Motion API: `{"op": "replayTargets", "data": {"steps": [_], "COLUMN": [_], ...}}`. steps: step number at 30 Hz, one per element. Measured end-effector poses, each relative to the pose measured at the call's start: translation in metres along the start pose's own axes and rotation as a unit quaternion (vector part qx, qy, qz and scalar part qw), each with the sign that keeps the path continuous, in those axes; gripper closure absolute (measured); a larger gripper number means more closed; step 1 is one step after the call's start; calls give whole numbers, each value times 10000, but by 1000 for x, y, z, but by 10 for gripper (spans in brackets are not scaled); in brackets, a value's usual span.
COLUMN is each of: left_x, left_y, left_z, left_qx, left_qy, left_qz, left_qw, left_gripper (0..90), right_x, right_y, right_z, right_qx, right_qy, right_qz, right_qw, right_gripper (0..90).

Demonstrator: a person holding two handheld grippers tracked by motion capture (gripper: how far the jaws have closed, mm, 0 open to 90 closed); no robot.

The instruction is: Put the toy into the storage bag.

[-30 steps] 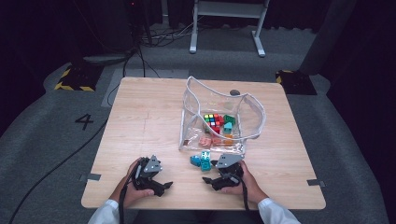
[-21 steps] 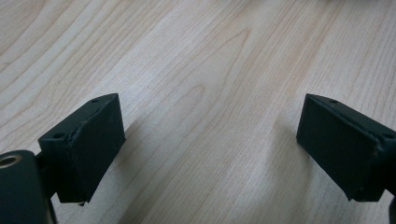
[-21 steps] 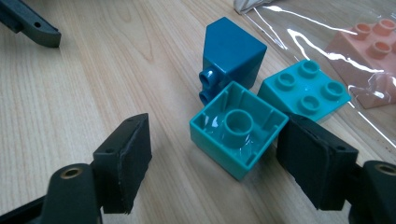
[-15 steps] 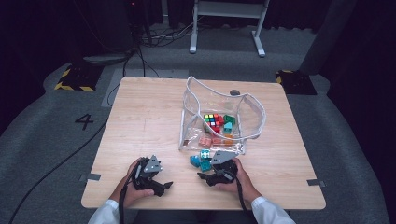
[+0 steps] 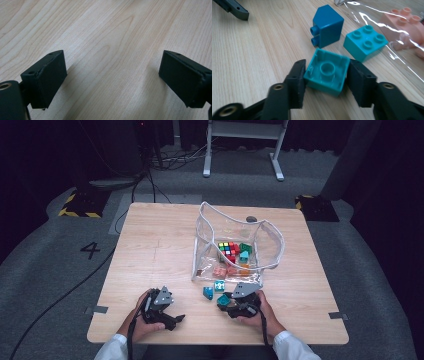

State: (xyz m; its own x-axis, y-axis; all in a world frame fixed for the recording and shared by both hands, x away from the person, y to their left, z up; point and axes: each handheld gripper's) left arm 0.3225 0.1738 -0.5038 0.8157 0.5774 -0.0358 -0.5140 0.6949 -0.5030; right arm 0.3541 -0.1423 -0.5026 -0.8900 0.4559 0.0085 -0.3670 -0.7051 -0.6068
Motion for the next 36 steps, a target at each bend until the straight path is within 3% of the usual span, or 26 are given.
{"op": "replayTargets", "data": {"steps": [4, 7, 8, 16, 22, 27, 36], "left_x": [0, 0, 0, 0, 0, 0, 0], "left_y": [0, 0, 0, 0, 0, 0, 0], "left_z": [0, 0, 0, 0, 0, 0, 0], "left_qx": [7, 6, 7, 6, 6, 7, 7], "left_qy": [-9, -9, -11, -15, -14, -15, -15], "left_qz": [2, 4, 2, 17, 17, 15, 14], "left_qw": [10000, 10000, 10000, 10000, 10000, 10000, 10000], "left_gripper": [79, 79, 79, 79, 79, 79, 79], "right_x": [-1, -2, -4, -7, -16, -24, -43], "right_y": [9, 15, 16, 23, 30, 38, 56], "right_z": [8, 13, 13, 26, 42, 58, 92], "right_qx": [-13, 64, -28, 63, 48, -95, -258], "right_qy": [-112, -47, -22, 152, 275, 293, 530], "right_qz": [-84, 35, 223, 430, 225, 139, -117], "right_qw": [9999, 10000, 9997, 9989, 9994, 9994, 9982], "right_gripper": [593, 593, 593, 593, 593, 594, 593]}}
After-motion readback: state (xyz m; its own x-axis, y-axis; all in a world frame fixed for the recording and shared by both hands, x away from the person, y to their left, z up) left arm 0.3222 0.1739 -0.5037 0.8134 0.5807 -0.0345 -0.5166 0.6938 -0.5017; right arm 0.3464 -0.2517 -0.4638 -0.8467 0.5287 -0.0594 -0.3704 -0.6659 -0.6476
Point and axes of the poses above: each handheld gripper's, and its own axes: z roughly backward along the jaws, y roughly out of its underside, x roughly to its left, and after that the axes turned 12 degrees about x, right-handed
